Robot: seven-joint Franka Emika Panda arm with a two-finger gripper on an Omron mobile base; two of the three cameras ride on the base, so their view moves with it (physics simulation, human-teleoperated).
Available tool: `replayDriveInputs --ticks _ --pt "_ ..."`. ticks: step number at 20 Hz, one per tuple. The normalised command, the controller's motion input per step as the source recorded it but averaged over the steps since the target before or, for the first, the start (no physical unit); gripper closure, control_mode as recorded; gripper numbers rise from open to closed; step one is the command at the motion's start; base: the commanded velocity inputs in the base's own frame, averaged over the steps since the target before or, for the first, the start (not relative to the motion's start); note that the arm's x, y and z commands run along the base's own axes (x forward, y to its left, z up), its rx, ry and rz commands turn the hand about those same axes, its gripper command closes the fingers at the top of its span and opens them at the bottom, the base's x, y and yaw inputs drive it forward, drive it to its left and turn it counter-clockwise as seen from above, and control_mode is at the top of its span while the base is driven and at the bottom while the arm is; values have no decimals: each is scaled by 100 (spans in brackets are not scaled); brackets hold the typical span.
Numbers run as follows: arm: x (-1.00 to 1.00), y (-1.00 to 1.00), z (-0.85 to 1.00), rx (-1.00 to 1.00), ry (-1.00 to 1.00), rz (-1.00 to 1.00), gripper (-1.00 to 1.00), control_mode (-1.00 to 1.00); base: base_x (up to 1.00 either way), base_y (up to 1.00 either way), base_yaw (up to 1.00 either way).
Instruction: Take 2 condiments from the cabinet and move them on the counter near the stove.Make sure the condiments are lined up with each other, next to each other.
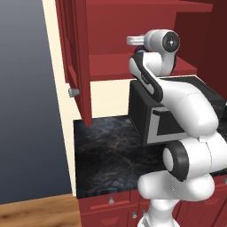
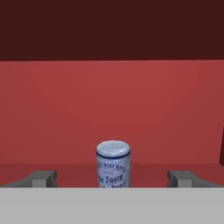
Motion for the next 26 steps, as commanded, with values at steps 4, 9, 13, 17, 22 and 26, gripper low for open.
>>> replayDriveInputs --ticks 4,9,13,17,22,26 --pt "13 0 0 0 0 0 -100 -100 0 0 0" --pt "12 0 0 0 0 0 -100 -100 0 0 0" --pt "11 0 0 0 0 0 -100 -100 0 0 0" --pt "12 0 0 0 0 0 -100 -100 0 0 0" --pt "9 0 -1 0 0 0 -100 -100 0 0 0" --pt "3 0 -3 0 0 0 100 -100 0 0 0"
